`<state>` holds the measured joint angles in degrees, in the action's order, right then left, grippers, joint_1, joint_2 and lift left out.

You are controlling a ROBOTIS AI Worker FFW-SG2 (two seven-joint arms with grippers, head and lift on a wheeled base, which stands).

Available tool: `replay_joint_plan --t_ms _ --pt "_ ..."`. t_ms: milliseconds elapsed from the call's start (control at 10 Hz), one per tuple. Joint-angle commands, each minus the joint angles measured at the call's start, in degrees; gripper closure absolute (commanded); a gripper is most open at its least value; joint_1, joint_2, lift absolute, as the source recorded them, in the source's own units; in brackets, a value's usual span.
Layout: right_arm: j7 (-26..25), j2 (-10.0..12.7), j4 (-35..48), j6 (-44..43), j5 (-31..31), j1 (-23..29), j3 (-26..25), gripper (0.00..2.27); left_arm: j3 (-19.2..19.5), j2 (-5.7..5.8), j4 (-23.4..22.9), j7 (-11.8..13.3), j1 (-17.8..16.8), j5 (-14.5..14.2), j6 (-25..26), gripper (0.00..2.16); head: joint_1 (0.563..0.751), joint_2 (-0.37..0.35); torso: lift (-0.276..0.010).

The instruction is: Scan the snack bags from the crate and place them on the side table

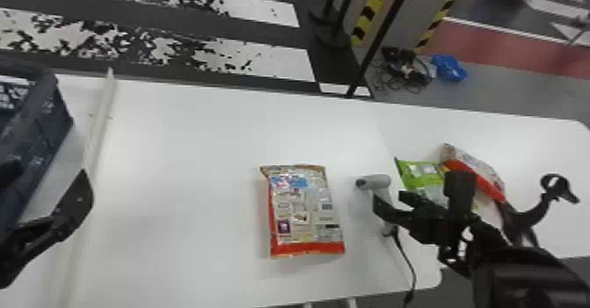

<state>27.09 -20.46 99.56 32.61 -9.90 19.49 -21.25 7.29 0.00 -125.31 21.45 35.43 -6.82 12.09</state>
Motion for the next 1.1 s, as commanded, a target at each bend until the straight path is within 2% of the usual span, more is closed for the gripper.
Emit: replay_joint_plan --t_ms 0,200,400,600,800,1000 --pt "0.86 0.51 6.35 1.8 -4.08 4.24 -2.48 0.11 0.0 -0.15 -0.29 0.0 0.17 -0.04 0.0 0.08 0.695 -0.315 -0.094" --pt "7.45 2.44 11.45 8.13 -9.61 7.05 -5.73 0.11 -0.17 -0.15 -0.38 -0.09 0.26 0.05 0.0 0.08 0.695 -0.299 -0.094" --pt "13.51 2.61 12.15 14.11 -13.66 7.4 -6.26 0.11 -0.26 -0.15 -0.82 -0.09 0.61 0.05 0.0 0.08 0.695 -0.256 -0.094" --pt "16.68 2.53 11.71 15.86 -13.57 6.61 -4.24 0.11 -0.26 -0.15 -0.9 -0.09 0.87 0.05 0.0 0.08 0.695 -0.225 -0.094" --pt "19.49 1.3 8.9 17.8 -11.37 4.06 -0.81 0.11 -0.35 -0.15 -1.26 0.09 1.05 0.05 0.0 0.08 0.695 -0.187 -0.094" --pt "20.02 0.77 7.14 17.8 -8.03 2.3 2.88 0.11 -0.26 -0.15 -1.61 0.26 1.66 -0.04 -0.17 0.08 0.695 -0.16 -0.094"
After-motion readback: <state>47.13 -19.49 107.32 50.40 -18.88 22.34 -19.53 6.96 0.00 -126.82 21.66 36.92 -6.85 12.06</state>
